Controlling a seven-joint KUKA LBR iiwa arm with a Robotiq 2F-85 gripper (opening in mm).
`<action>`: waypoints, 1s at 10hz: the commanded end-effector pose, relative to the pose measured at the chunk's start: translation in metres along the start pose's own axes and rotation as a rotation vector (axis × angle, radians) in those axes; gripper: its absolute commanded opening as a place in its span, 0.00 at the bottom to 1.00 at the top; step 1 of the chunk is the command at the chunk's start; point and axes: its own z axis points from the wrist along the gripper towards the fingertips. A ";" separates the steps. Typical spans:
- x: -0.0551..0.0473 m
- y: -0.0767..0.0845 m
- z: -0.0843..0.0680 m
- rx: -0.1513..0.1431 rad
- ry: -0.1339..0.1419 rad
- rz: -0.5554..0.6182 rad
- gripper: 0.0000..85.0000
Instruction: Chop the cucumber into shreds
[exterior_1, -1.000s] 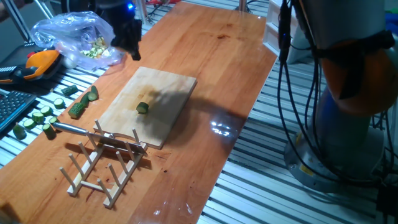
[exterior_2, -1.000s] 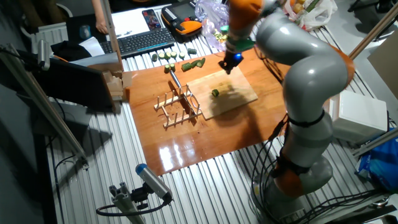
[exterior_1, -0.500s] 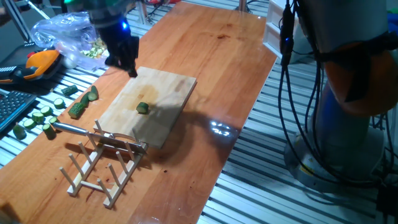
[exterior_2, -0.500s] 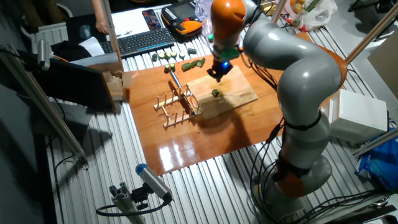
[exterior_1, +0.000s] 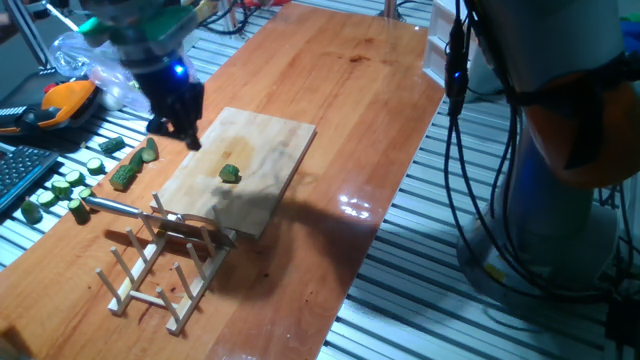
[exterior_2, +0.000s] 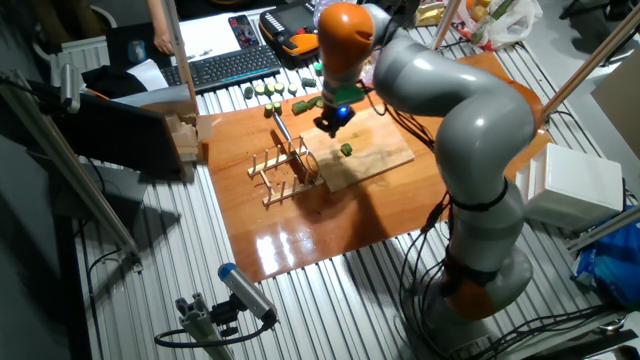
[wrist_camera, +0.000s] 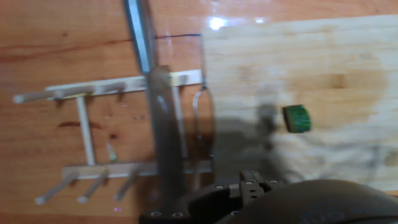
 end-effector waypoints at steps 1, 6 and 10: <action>-0.007 0.070 -0.002 0.005 -0.001 -0.020 0.00; -0.007 0.070 -0.002 -0.017 0.023 -0.235 0.00; -0.007 0.070 -0.002 0.041 -0.008 -0.232 0.00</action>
